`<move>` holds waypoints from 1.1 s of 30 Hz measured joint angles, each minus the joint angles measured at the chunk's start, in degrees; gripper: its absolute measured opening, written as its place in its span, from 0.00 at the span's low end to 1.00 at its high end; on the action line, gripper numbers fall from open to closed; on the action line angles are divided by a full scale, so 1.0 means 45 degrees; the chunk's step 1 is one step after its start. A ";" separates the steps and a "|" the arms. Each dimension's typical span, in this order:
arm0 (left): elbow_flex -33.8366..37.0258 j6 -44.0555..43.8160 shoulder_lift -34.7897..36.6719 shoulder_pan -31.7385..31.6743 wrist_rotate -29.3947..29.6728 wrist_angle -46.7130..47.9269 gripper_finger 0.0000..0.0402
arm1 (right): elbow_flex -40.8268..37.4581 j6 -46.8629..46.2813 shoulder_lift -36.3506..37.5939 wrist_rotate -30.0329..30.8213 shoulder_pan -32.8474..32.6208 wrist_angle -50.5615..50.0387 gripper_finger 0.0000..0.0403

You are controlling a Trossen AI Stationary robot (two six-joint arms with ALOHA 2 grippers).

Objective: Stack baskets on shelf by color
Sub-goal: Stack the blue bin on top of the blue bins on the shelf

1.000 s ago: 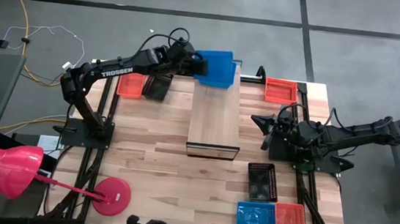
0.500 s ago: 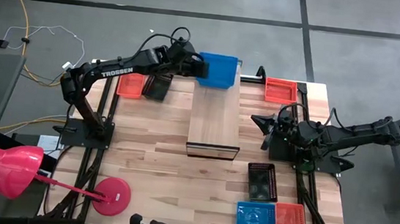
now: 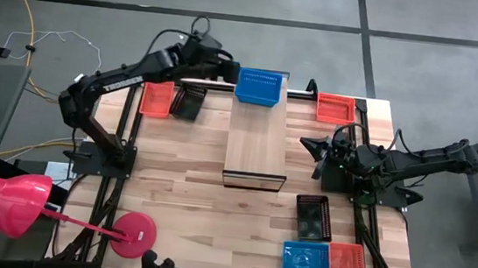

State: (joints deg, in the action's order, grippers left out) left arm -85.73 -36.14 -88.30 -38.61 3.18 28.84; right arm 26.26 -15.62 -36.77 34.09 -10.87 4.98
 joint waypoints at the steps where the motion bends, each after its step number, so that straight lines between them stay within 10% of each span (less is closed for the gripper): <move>1: 0.0000 0.0601 0.0224 0.0006 -0.0007 0.0000 0.38 | 0.0000 0.0000 0.0000 0.0004 0.0000 0.0005 0.00; 9: 0.1989 0.5547 0.2863 0.2473 0.0458 -0.1847 0.26 | 0.0000 0.0165 0.0000 -0.0050 0.0000 0.0007 0.00; 22: 1.2606 0.6832 0.8052 0.6114 0.0039 -1.2860 0.01 | 0.0000 0.1366 -0.0005 -0.0372 0.0005 0.0705 0.00; 33: 1.4697 0.9252 0.8837 0.6076 -0.1622 -1.4045 0.00 | 0.0152 0.3214 -0.0005 -0.1433 0.0000 0.2177 0.07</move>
State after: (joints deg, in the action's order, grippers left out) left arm -19.60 5.49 -48.53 -11.27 -4.12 -34.36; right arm 26.95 -1.15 -36.80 27.64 -10.87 14.78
